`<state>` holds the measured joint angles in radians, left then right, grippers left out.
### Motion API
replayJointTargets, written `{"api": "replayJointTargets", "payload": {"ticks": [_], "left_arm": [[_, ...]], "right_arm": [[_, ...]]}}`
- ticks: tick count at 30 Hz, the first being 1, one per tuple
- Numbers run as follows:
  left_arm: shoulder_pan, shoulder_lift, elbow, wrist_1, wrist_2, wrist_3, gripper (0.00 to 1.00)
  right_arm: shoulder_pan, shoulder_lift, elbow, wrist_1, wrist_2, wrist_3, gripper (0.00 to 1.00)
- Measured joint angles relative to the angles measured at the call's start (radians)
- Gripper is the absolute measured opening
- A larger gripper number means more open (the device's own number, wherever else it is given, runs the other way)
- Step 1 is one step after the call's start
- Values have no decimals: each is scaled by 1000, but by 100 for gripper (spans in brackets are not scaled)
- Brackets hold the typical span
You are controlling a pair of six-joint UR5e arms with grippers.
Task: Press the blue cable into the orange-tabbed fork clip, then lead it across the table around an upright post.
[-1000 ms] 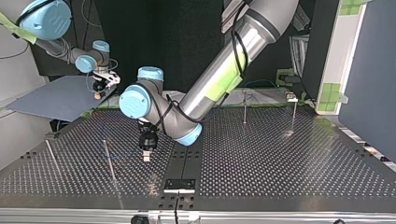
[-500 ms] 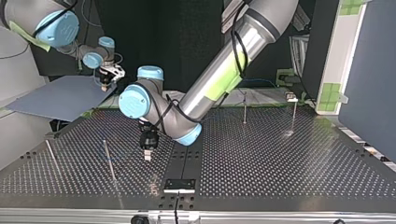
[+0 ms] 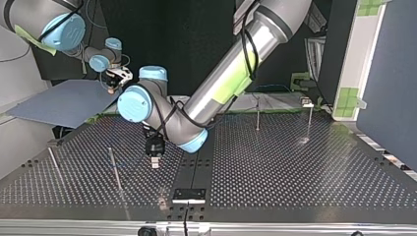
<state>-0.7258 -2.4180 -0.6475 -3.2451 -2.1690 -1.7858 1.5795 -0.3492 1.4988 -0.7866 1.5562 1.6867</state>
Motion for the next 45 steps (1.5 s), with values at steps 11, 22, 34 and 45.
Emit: {"api": "replayJointTargets", "payload": {"ticks": [11, 22, 34, 45], "left_arm": [[-9, 0, 13, -86, 74, -109, 100], [-12, 1, 46, -122, 97, -211, 100], [-42, 40, 38, -202, 97, -221, 100], [-75, 86, 25, -179, 140, -131, 100]], "right_arm": [[4, 0, -1, 8, 5, -4, 0], [5, 0, -1, 7, 6, -4, 0], [6, 0, 0, 8, 2, -3, 0], [7, 0, -1, 13, 0, -3, 0]]}}
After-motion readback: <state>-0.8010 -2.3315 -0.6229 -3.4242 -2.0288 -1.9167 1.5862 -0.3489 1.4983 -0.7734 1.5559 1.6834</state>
